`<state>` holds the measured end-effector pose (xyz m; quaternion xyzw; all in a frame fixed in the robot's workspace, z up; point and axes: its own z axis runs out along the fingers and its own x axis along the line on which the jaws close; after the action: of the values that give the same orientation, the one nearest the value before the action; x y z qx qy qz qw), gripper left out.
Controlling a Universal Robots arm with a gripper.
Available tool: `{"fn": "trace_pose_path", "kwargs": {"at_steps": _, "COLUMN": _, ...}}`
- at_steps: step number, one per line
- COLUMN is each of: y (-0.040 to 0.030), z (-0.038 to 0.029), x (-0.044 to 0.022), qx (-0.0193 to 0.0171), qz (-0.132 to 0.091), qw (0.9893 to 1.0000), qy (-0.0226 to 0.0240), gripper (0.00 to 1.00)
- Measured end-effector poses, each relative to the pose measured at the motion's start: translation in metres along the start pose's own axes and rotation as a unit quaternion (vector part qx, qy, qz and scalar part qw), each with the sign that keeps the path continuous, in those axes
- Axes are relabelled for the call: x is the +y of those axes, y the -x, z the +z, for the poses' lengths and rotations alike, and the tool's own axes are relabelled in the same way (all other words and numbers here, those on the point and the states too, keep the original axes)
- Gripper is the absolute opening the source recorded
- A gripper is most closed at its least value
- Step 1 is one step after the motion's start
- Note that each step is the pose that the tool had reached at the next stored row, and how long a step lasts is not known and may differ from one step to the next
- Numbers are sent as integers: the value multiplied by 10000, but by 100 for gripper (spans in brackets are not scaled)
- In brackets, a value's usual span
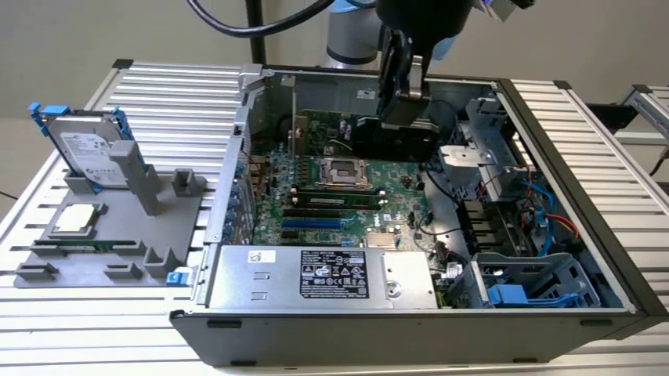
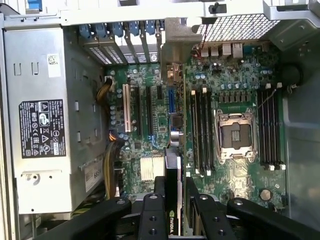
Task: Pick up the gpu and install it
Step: 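Insert the gpu into the slot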
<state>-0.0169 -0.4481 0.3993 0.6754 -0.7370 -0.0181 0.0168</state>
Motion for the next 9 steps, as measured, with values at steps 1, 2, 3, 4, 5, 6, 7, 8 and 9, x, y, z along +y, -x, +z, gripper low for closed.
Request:
{"fn": "trace_pose_path", "kwargs": {"at_steps": 1, "y": 3, "z": 15, "x": -3, "qx": -1, "qz": -3, "qw": 10000, "qy": 0, "gripper": 0}}
{"fn": "trace_pose_path", "kwargs": {"at_steps": 2, "y": 6, "z": 30, "x": -6, "qx": 0, "qz": -5, "qw": 10000, "qy": 0, "gripper": 0}}
{"fn": "trace_pose_path", "kwargs": {"at_steps": 3, "y": 9, "z": 46, "x": -9, "qx": 0, "qz": -7, "qw": 10000, "qy": 0, "gripper": 0}}
{"fn": "trace_pose_path", "kwargs": {"at_steps": 4, "y": 13, "z": 61, "x": -12, "qx": 0, "qz": -8, "qw": 10000, "qy": 0, "gripper": 0}}
{"fn": "trace_pose_path", "kwargs": {"at_steps": 5, "y": 16, "z": 76, "x": -15, "qx": 0, "qz": -10, "qw": 10000, "qy": 0, "gripper": 0}}
{"fn": "trace_pose_path", "kwargs": {"at_steps": 6, "y": 18, "z": 91, "x": -18, "qx": 0, "qz": -12, "qw": 10000, "qy": 0, "gripper": 0}}
{"fn": "trace_pose_path", "kwargs": {"at_steps": 7, "y": 20, "z": 105, "x": -21, "qx": 0, "qz": -14, "qw": 10000, "qy": 0, "gripper": 0}}
{"fn": "trace_pose_path", "kwargs": {"at_steps": 8, "y": 22, "z": 119, "x": -23, "qx": 0, "qz": -15, "qw": 10000, "qy": 0, "gripper": 0}}
{"fn": "trace_pose_path", "kwargs": {"at_steps": 9, "y": 24, "z": 134, "x": -26, "qx": 0, "qz": -16, "qw": 10000, "qy": 0, "gripper": 0}}
